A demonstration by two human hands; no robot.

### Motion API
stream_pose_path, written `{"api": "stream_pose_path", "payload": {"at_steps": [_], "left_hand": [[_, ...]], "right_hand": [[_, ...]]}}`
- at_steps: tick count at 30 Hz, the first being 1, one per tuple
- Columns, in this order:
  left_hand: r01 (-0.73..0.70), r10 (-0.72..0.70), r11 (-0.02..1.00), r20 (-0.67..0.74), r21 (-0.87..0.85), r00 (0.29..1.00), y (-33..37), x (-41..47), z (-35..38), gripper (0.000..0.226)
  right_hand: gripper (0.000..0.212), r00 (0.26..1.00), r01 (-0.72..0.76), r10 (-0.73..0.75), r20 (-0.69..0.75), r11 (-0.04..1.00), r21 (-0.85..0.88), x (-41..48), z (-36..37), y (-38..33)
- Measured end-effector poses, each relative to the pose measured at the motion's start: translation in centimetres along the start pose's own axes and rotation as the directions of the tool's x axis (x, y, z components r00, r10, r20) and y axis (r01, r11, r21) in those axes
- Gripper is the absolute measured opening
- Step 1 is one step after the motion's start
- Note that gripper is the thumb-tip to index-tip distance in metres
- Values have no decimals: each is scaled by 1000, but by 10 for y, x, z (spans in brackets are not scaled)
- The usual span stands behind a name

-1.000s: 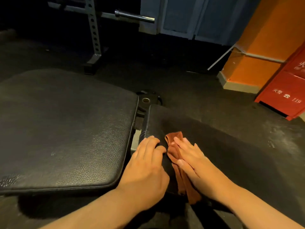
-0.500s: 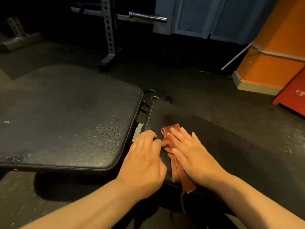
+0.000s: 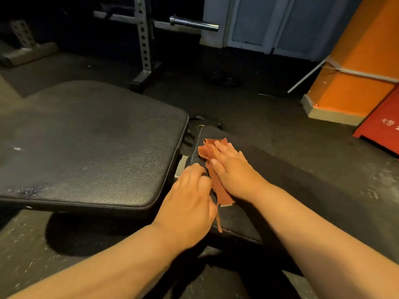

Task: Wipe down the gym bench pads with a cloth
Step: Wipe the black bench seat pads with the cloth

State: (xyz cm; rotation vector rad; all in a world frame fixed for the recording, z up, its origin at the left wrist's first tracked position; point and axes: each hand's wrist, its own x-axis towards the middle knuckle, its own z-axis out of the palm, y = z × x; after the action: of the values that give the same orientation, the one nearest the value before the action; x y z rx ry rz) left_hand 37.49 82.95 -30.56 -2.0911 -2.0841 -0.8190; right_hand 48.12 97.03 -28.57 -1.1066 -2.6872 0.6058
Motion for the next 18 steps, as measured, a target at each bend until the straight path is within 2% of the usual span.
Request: {"api": "stream_pose_path", "payload": {"at_steps": [3, 5, 8, 10, 12, 14, 16, 18], "left_hand": [[-24, 24, 1000, 6, 6, 1000, -1, -7, -1, 22], [-31, 30, 999, 6, 34, 1000, -1, -12, -1, 25], [-55, 56, 994, -5, 96, 998, -1, -11, 1, 21], [-62, 65, 992, -29, 110, 997, -2, -6, 3, 22], [-56, 61, 993, -42, 105, 997, -3, -5, 3, 25], [-58, 63, 993, -44, 101, 997, -2, -6, 3, 26], [-61, 67, 994, -60, 94, 996, -3, -6, 5, 24], [-61, 67, 995, -73, 74, 995, -4, -7, 7, 19]], "right_hand": [[49, 995, 59, -45, -85, 983, 172, -21, 9, 0], [49, 984, 154, -137, -116, 976, 152, -57, 16, 5], [54, 976, 215, -213, -40, 975, 57, -64, 12, 22], [52, 984, 174, -173, -51, 984, 24, -31, 6, 36], [50, 996, -4, 9, -91, 998, 63, 21, -2, 48], [44, 969, -183, 195, -155, 979, 87, 61, -8, 46], [41, 960, -156, 166, -224, 986, 62, 64, 0, 32], [45, 979, 6, 17, -204, 994, 110, 25, 15, 11]]}}
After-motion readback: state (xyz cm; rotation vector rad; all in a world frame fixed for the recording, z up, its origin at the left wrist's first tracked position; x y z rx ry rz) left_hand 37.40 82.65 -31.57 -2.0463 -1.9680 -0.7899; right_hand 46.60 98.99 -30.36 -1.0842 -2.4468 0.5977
